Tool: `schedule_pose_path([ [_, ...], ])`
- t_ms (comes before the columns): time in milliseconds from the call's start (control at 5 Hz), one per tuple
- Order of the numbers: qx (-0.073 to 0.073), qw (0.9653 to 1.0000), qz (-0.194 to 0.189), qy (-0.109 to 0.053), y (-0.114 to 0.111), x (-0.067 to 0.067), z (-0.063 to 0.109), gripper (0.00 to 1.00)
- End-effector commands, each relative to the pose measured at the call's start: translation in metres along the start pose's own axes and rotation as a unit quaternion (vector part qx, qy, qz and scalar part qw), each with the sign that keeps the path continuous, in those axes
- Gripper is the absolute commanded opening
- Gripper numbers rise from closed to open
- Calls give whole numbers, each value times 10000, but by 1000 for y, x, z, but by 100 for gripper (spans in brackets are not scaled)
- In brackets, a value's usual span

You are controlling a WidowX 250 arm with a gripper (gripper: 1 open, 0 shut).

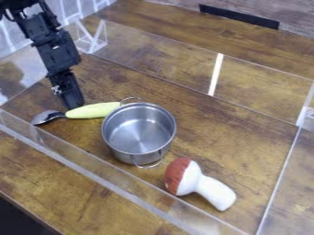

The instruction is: Move the green spoon to the left

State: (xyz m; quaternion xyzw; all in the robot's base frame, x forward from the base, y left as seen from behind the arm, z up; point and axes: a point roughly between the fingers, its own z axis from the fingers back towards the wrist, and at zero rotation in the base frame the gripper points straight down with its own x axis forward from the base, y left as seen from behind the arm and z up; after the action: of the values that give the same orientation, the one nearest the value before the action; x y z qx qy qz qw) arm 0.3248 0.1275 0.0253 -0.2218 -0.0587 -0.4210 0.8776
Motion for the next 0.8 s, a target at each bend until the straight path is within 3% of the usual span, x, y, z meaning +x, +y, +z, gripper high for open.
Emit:
schedule_pose_path([
  [0, 154, 9998, -135, 25, -3, 0, 18, 0],
  [600, 12, 9993, -352, 115, -2, 14, 16, 0],
])
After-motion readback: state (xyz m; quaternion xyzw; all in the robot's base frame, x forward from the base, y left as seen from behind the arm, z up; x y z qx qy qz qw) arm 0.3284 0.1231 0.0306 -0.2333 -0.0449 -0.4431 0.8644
